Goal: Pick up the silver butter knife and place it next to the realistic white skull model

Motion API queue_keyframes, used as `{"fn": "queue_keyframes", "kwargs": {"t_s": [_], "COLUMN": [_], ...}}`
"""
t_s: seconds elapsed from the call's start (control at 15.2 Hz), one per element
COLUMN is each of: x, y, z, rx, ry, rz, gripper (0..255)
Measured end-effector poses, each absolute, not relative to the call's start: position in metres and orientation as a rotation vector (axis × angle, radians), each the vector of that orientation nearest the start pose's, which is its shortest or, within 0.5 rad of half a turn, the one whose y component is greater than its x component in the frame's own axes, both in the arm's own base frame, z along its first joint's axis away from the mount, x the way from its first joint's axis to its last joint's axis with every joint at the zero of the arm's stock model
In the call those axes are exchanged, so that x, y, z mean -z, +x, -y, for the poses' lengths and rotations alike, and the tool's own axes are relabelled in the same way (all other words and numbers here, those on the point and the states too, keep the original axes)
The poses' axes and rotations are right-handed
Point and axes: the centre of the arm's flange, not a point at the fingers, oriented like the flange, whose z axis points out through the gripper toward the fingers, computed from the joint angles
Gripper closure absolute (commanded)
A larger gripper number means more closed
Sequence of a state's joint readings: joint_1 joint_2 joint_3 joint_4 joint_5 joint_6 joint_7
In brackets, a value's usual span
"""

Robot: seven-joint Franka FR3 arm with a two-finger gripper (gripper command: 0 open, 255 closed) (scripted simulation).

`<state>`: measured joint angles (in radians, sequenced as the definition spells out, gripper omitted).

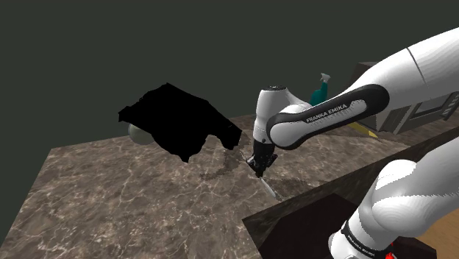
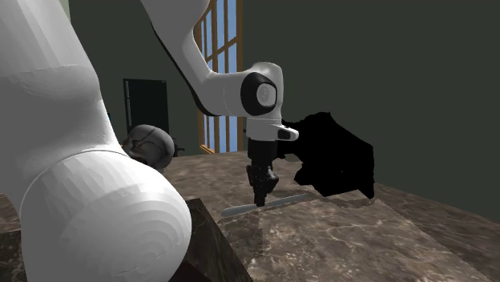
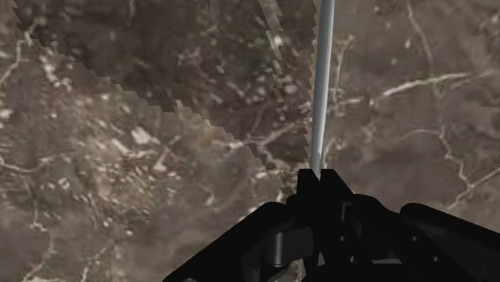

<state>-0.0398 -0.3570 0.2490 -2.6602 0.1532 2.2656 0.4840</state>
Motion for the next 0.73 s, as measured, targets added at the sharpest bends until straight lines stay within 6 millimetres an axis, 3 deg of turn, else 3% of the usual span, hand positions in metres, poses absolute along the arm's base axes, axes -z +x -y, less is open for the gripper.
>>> {"fn": "queue_keyframes", "kwargs": {"t_s": [0.73], "x": [-0.400], "y": [0.384], "z": [-0.081], "rx": [-0.078], "ry": [-3.067], "rz": [-0.610], "gripper": [255]}}
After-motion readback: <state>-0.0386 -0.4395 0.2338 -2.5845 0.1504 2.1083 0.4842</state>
